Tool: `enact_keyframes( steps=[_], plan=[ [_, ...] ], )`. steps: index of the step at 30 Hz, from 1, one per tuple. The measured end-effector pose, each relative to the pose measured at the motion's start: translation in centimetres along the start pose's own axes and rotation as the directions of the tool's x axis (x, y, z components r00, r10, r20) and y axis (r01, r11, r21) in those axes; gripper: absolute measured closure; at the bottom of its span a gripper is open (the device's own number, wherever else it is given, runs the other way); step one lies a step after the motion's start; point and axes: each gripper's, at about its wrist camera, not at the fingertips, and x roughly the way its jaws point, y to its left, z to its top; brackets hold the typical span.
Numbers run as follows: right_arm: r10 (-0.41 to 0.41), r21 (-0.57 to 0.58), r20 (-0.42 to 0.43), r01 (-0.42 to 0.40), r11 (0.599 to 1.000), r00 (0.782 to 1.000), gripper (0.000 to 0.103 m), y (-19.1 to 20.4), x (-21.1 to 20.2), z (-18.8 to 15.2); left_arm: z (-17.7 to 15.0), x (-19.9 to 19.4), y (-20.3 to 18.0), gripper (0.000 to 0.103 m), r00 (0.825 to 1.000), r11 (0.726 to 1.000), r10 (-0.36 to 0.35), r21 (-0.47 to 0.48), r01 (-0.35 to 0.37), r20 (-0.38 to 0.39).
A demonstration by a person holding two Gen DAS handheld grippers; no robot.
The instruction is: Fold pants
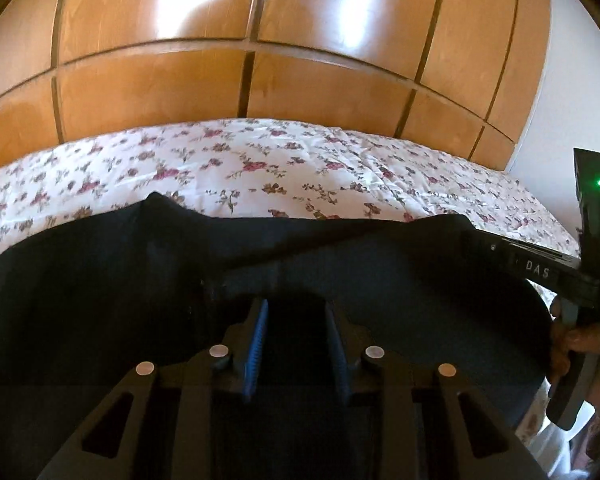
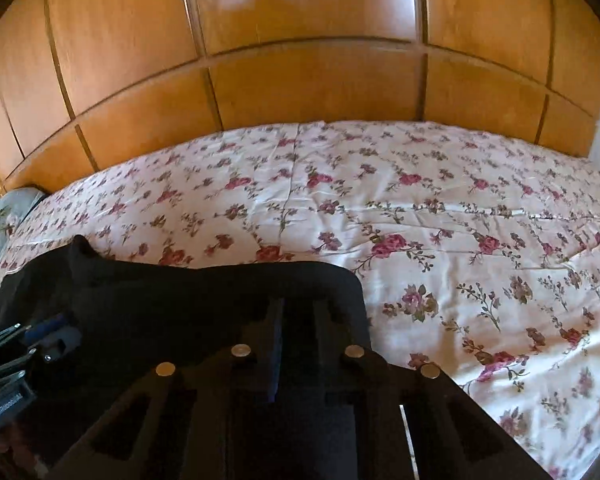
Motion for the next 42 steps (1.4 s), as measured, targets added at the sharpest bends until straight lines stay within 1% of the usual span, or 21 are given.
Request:
enact_keyframes(
  steps=[3,6,9,11,12,13,15,16,19,21,23,24,26,28,31,32,35,36,37,40,42],
  plan=[
    [-0.003,-0.006,0.043,0.003,1.000,0.999,0.091,0.0,-0.2,-0.4,-0.3,-0.1,0.6,0.073,0.999,0.999,-0.035,-0.026,0.036,0.042],
    [-0.012,-0.047,0.072,0.015,0.999,0.997,0.091,0.4,-0.2,-0.6,-0.6,-1.2,1.2,0.073,0.995,0.995,-0.079,-0.062,0.083,0.069],
    [-0.005,-0.038,0.069,0.008,0.999,0.998,0.090,0.3,-0.6,-0.4,-1.4,-3.2,2.3,0.073,0.990,0.981,-0.105,-0.153,0.118,0.092],
    [-0.005,-0.014,0.067,0.006,1.000,0.998,0.085,0.5,-1.5,-0.4,-2.2,-4.7,3.0,0.072,0.988,0.972,-0.106,-0.200,0.127,0.111],
    [0.003,-0.001,0.076,-0.003,1.000,0.997,0.083,0.9,-2.4,-0.6,-2.8,-5.8,3.4,0.067,0.988,0.967,-0.098,-0.223,0.124,0.122],
    [0.018,0.003,0.084,-0.018,1.000,0.996,0.074,1.3,-2.9,-0.8,-3.3,-6.6,3.9,0.059,0.989,0.964,-0.072,-0.245,0.102,0.128],
    [0.095,-0.011,0.102,-0.094,0.995,0.990,0.073,3.0,-4.5,-1.6,-4.4,-8.1,5.2,0.053,0.991,0.954,-0.020,-0.294,0.059,0.133],
    [0.120,-0.022,0.101,-0.118,0.993,0.988,0.073,3.7,-4.8,-2.0,-4.8,-8.6,5.8,0.053,0.991,0.948,-0.010,-0.315,0.052,0.136],
    [0.229,-0.102,0.070,-0.222,0.970,0.971,0.073,7.2,-5.7,-3.5,-6.4,-10.7,8.4,0.053,0.988,0.907,0.046,-0.421,0.021,0.148],
    [0.278,-0.159,0.052,-0.267,0.951,0.959,0.073,9.2,-5.9,-4.5,-7.1,-12.0,9.9,0.053,0.983,0.880,0.079,-0.474,0.009,0.164],
    [0.284,-0.201,0.010,-0.276,0.940,0.959,0.073,10.8,-5.3,-5.5,-7.9,-13.5,11.2,0.053,0.977,0.856,0.113,-0.516,-0.004,0.179],
    [0.268,-0.212,-0.014,-0.265,0.941,0.963,0.072,11.3,-4.7,-6.0,-8.3,-14.2,11.7,0.052,0.974,0.847,0.128,-0.532,-0.010,0.186],
    [0.260,-0.204,0.005,-0.253,0.946,0.966,0.069,11.4,-4.3,-6.8,-9.2,-15.6,12.8,0.049,0.967,0.823,0.167,-0.567,-0.028,0.195],
    [0.278,-0.173,0.021,-0.270,0.947,0.960,0.068,10.9,-4.3,-7.0,-10.2,-16.9,13.8,0.044,0.957,0.797,0.207,-0.602,-0.046,0.201],
    [0.288,-0.165,0.028,-0.279,0.946,0.957,0.068,10.6,-4.3,-7.2,-12.2,-18.6,15.4,0.043,0.942,0.739,0.270,-0.670,-0.071,0.198],
    [0.285,-0.171,0.033,-0.276,0.946,0.958,0.068,10.7,-4.4,-7.4,-12.8,-19.1,16.0,0.043,0.936,0.714,0.294,-0.695,-0.081,0.192],
    [0.282,-0.173,0.048,-0.270,0.947,0.958,0.068,10.8,-4.6,-7.5,-14.4,-20.2,17.5,0.043,0.922,0.652,0.345,-0.751,-0.103,0.174],
    [0.285,-0.167,0.051,-0.273,0.947,0.957,0.068,10.8,-4.6,-7.6,-14.8,-20.4,18.1,0.043,0.919,0.627,0.361,-0.772,-0.110,0.162],
    [0.290,-0.163,0.052,-0.278,0.946,0.956,0.068,10.6,-4.6,-7.4,-15.1,-20.4,18.4,0.043,0.917,0.611,0.365,-0.784,-0.108,0.158],
    [0.296,-0.160,0.052,-0.284,0.945,0.954,0.068,10.6,-4.6,-7.4,-16.6,-20.7,19.9,0.043,0.917,0.536,0.372,-0.840,-0.089,0.141],
    [0.296,-0.164,0.054,-0.284,0.945,0.954,0.068,10.6,-4.6,-7.5,-17.1,-20.5,20.7,0.043,0.922,0.513,0.361,-0.855,-0.074,0.137]
  ],
)
